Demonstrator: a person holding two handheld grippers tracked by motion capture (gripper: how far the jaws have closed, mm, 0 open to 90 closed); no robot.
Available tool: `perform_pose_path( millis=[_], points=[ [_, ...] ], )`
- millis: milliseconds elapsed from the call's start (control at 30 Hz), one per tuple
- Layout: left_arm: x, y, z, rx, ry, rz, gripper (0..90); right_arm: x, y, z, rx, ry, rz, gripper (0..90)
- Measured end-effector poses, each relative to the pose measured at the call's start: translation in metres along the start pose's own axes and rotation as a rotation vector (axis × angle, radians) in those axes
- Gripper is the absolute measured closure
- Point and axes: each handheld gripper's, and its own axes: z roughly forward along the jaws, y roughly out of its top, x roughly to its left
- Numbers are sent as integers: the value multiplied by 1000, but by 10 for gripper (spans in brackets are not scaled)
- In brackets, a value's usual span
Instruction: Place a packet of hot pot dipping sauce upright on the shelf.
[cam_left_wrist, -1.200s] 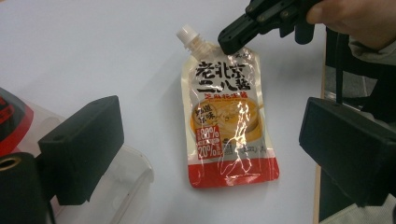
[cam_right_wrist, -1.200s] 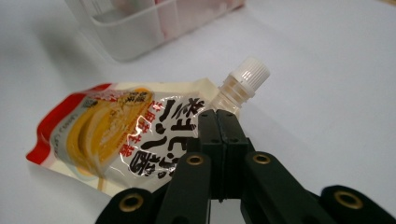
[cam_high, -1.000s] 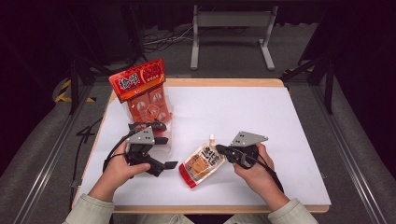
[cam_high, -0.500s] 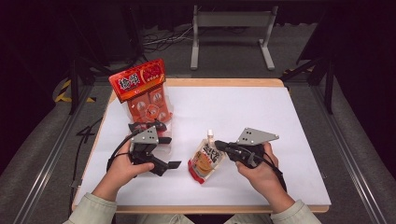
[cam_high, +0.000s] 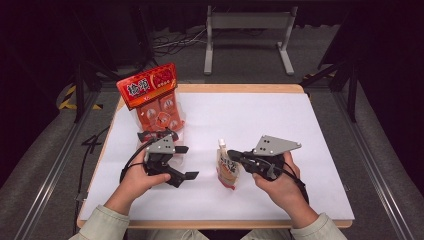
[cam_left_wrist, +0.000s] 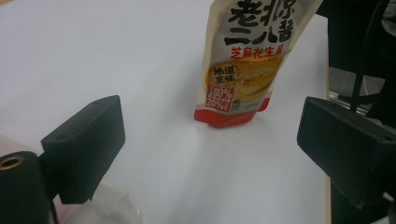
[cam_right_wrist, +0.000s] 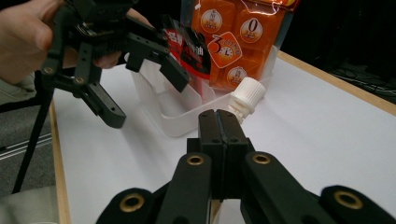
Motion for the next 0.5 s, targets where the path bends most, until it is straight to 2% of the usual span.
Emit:
perform_pose_path(
  millis=[200, 300, 367, 500],
  points=[
    [0, 5, 16, -21, -2, 8, 97, 5, 8, -3, -2, 23, -25, 900],
    [0, 9, 23, -44, -28, 20, 103, 9, 12, -2, -3, 39, -39, 900],
    [0, 12, 29, -77, -61, 31, 104, 11, 13, -1, -3, 46, -48, 900],
    [-1, 15, 39, -105, -108, 43, 116, 14, 16, 1, -2, 55, -55, 900]
  ],
)
